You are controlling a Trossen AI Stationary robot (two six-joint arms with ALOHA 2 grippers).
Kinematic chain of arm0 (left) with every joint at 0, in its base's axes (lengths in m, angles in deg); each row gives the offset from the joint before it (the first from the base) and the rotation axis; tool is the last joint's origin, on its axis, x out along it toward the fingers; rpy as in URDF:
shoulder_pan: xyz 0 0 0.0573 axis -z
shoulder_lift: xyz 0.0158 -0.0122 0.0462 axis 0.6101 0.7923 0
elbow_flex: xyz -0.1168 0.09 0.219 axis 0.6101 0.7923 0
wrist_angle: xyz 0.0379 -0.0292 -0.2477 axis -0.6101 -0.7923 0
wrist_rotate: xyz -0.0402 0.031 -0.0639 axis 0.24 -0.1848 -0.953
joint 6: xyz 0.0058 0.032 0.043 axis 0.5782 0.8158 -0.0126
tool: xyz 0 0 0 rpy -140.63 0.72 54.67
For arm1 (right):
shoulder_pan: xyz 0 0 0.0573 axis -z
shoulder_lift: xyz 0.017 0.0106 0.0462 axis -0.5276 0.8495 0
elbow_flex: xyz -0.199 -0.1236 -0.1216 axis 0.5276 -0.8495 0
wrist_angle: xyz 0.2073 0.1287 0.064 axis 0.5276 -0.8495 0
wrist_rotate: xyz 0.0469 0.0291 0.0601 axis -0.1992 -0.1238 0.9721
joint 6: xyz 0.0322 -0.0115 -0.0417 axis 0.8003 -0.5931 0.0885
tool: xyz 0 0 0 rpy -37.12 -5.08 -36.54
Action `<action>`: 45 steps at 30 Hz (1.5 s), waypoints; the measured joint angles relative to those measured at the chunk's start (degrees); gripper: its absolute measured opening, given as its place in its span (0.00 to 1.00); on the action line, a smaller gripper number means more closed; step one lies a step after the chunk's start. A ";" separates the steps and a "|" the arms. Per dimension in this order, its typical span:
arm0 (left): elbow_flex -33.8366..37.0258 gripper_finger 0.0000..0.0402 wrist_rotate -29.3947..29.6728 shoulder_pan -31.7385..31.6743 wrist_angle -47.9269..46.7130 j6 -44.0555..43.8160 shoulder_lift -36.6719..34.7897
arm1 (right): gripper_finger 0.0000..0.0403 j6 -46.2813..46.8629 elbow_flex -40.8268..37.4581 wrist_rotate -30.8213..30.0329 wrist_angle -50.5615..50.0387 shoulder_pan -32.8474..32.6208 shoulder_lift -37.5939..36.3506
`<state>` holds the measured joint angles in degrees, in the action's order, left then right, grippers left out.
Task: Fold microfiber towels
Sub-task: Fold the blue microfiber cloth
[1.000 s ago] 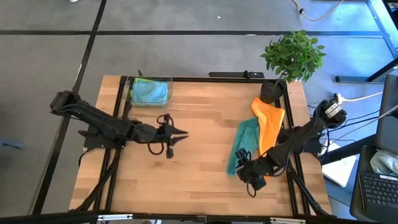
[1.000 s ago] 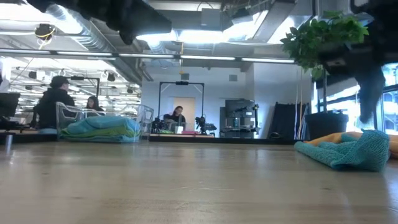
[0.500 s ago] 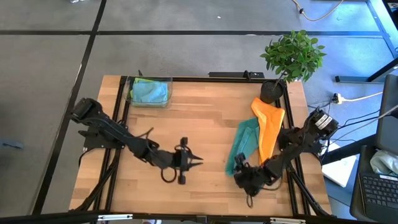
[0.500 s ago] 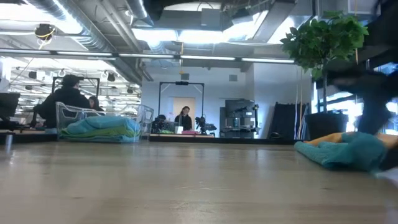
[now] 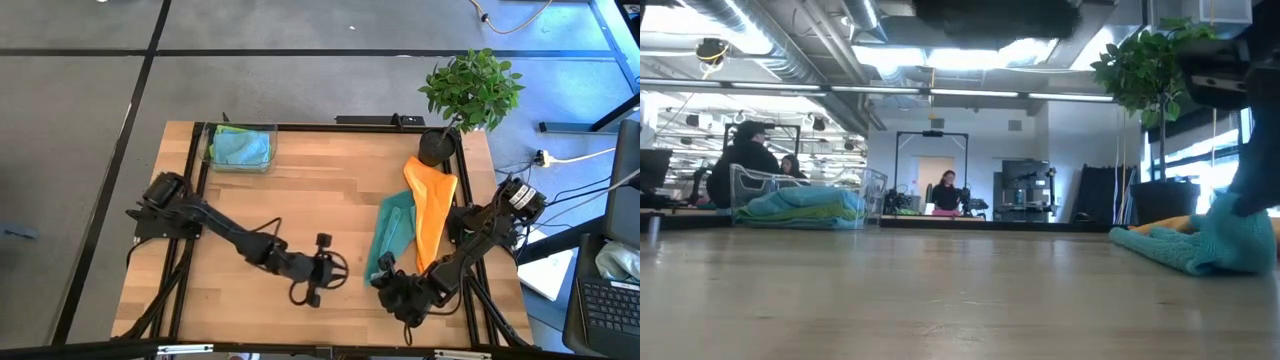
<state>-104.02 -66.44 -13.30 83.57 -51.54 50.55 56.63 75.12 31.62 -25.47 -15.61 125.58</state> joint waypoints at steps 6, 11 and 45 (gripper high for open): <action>-5.85 0.21 -10.54 -3.55 -1.58 -0.85 6.48 | 0.02 -0.40 0.00 -6.95 0.01 0.00 -0.02; -10.04 0.21 -9.00 -5.33 -8.02 -3.35 9.02 | 0.01 -2.95 0.00 -13.57 3.23 0.02 -0.07; -9.76 0.22 -10.96 -7.44 -10.67 -12.99 9.27 | 0.02 -11.55 0.02 -17.23 9.53 2.73 -0.09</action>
<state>-113.78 -77.40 -20.74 72.90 -64.52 59.82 45.07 75.14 14.39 -15.94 -12.88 125.49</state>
